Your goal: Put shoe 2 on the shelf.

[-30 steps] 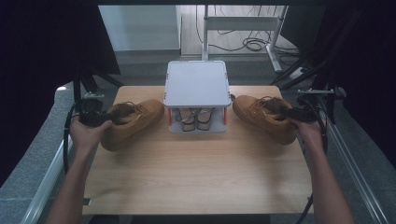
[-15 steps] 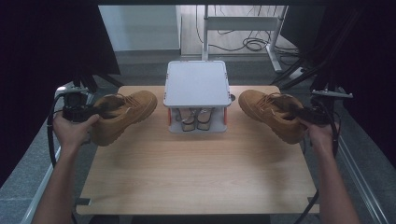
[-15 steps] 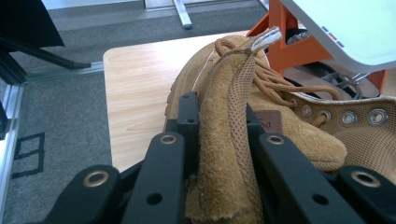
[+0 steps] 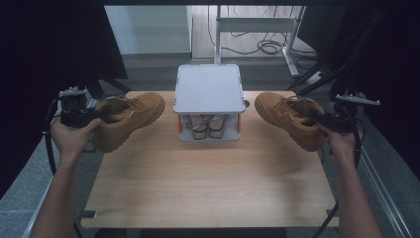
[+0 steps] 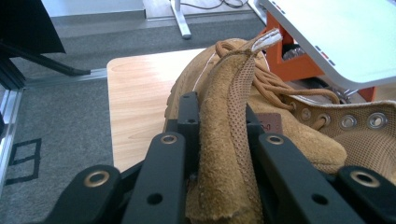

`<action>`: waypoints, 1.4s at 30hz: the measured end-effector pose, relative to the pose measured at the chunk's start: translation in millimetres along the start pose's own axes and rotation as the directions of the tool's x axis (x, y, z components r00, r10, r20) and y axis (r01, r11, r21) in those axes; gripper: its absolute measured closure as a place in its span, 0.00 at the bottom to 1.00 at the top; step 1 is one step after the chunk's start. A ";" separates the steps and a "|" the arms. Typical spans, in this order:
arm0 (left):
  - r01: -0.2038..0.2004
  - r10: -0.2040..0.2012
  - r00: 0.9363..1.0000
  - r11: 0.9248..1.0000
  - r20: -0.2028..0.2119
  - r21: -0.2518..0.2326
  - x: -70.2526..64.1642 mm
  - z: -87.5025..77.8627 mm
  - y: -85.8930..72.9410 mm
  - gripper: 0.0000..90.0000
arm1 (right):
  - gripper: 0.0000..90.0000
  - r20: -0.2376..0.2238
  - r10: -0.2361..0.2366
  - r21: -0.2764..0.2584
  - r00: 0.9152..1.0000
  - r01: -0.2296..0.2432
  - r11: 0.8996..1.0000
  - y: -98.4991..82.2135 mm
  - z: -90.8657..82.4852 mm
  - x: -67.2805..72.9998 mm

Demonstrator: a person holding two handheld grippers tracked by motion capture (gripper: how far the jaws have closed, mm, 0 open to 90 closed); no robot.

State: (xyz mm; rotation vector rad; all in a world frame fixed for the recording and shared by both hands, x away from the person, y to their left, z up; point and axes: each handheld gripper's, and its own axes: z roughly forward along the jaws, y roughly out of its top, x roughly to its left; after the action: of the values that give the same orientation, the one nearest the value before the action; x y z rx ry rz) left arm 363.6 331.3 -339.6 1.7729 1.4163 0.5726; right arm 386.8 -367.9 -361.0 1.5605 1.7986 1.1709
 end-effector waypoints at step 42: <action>0.041 -0.035 0.998 0.990 0.043 -0.138 -26.4 -19.4 73.2 0.87 | 0.85 -0.013 0.028 -0.157 1.000 -0.030 0.987 66.7 -23.1 53.2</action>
State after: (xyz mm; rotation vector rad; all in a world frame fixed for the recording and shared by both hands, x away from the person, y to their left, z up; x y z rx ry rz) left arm 385.7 306.4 -266.6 1.6361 1.3466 0.5971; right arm 392.1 -324.8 -284.0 1.4964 1.6514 1.3041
